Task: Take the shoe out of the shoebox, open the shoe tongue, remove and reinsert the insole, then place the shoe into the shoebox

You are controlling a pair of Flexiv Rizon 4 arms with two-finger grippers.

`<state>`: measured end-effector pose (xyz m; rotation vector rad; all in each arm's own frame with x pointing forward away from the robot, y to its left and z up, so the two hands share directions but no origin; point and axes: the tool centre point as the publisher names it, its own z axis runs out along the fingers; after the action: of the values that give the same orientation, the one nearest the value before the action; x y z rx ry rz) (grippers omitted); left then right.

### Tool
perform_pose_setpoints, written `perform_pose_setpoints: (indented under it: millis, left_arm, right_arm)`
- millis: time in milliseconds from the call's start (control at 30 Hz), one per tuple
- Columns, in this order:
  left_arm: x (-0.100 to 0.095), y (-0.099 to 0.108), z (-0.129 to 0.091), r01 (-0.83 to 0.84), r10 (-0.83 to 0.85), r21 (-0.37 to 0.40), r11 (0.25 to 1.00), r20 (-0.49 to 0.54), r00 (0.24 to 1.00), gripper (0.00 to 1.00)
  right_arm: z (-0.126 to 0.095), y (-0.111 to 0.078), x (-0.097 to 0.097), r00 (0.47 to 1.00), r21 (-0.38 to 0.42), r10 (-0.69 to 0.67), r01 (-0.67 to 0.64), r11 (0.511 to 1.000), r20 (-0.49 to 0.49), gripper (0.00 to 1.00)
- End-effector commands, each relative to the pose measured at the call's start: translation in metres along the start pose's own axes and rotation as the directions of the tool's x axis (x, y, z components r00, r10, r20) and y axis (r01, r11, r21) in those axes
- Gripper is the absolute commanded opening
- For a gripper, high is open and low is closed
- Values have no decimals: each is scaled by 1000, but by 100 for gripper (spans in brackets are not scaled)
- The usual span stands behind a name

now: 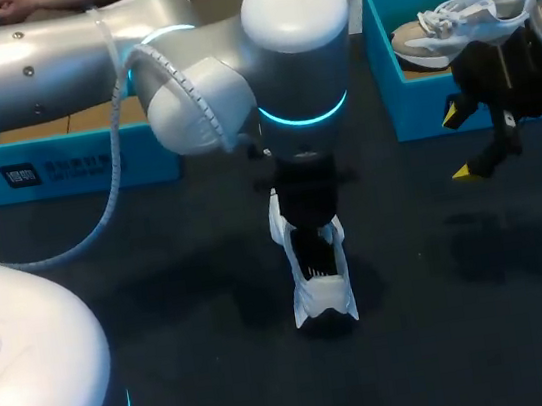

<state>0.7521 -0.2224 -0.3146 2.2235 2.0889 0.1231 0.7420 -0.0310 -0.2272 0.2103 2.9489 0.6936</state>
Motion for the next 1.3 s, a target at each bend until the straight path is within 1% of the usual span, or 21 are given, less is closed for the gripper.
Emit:
perform_pose_setpoints:
  millis: [33, 300, 433, 533, 633, 700, 733, 867, 967, 1100, 1300]
  left_arm:
    - [5, -7, 0, 4, -4, 2, 1000, 14, 1000, 42]
    - [7, -22, 7, 17, -17, 25, 1000, 12, 1000, 43]
    - [7, -25, 8, 28, -29, 39, 999, 23, 999, 43]
    - [6, -18, 5, 41, -41, 26, 999, 26, 999, 42]
    - [5, -5, -1, 54, -54, 6, 999, 27, 998, 40]
    - [2, 0, 1, 56, -56, -19, 998, 13, 998, 38]
    - [1, 2, 3, 56, -55, -19, 998, 12, 998, 36]
    - [-3, 5, 8, 50, -50, -32, 998, 3, 999, 35]
    - [-4, 3, 14, 50, -50, -30, 998, -2, 999, 35]
    - [0, -5, 22, 49, -49, -21, 999, -5, 999, 34]
    - [8, -18, 24, 72, -72, -11, 997, 4, 997, 34]
  right_arm:
    - [0, 0, 0, 1000, 3, 1, -1, 1000, 1, 100]
    - [0, 0, 0, 1000, 3, 1, -1, 1000, 1, 100]
    - [0, 0, 0, 1000, 3, 1, -1, 1000, 1, 100]
    - [0, 0, 0, 1000, 3, 1, -1, 1000, 1, 100]
    - [0, 0, 0, 1000, 3, 1, -1, 1000, 1, 100]
    - [0, 0, 0, 1000, 3, 1, -1, 1000, 1, 100]
    - [0, 0, 0, 1000, 3, 1, -1, 1000, 1, 100]
    - [0, 0, 0, 1000, 3, 1, -1, 1000, 1, 100]
    - [0, 0, 0, 1000, 3, 1, -1, 1000, 1, 100]
    - [0, 0, 0, 1000, 3, 1, -1, 1000, 1, 100]
    - [0, 0, 0, 1000, 3, 1, -1, 1000, 1, 100]
